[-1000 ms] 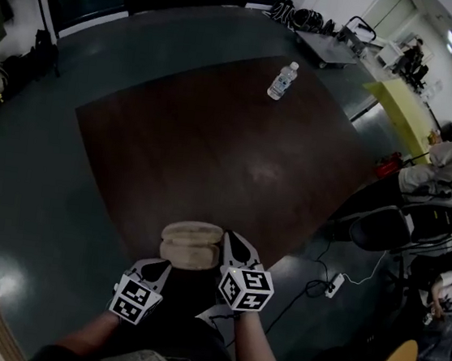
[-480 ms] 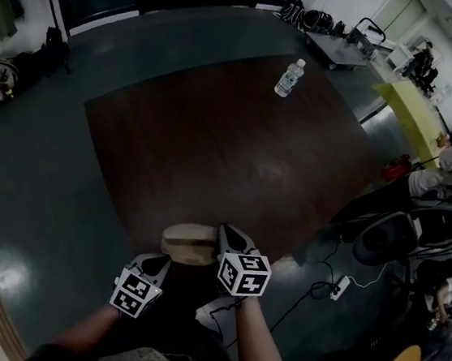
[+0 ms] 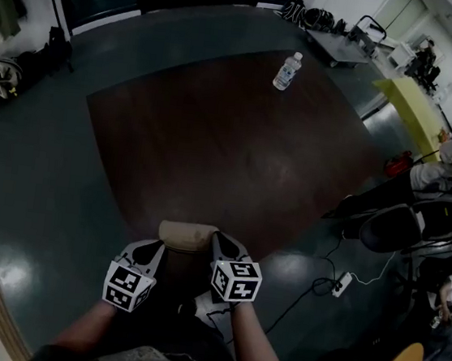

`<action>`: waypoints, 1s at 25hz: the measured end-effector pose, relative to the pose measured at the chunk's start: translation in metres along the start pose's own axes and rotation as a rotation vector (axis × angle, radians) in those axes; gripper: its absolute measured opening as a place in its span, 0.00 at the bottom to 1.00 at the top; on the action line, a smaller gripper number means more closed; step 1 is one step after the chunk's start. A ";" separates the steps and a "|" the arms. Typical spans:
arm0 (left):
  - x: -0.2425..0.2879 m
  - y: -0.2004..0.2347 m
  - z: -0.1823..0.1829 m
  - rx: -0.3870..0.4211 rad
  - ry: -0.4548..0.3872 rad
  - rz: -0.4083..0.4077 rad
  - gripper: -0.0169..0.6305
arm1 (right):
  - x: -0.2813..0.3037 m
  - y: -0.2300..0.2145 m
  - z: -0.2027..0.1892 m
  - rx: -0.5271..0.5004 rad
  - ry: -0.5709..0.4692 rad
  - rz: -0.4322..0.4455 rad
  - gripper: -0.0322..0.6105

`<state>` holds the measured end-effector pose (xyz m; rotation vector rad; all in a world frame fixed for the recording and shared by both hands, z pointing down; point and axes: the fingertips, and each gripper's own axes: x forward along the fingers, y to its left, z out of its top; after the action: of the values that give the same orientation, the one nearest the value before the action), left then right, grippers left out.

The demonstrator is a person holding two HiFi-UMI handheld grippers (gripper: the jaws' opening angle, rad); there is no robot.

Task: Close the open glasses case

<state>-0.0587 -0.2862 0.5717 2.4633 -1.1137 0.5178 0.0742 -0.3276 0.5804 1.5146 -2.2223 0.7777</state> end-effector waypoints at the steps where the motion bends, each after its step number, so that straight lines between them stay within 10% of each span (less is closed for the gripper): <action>1: 0.001 -0.009 -0.003 0.005 0.002 0.010 0.04 | -0.008 -0.003 -0.006 -0.004 -0.002 0.002 0.03; 16: 0.025 0.002 -0.023 0.015 0.088 0.088 0.04 | 0.000 0.001 -0.011 -0.020 -0.044 -0.017 0.03; 25: 0.024 -0.066 -0.051 -0.014 0.107 0.089 0.04 | -0.055 -0.027 -0.044 -0.047 -0.047 -0.008 0.03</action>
<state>-0.0014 -0.2363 0.6142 2.3526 -1.1837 0.6583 0.1184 -0.2678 0.5908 1.5337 -2.2506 0.6893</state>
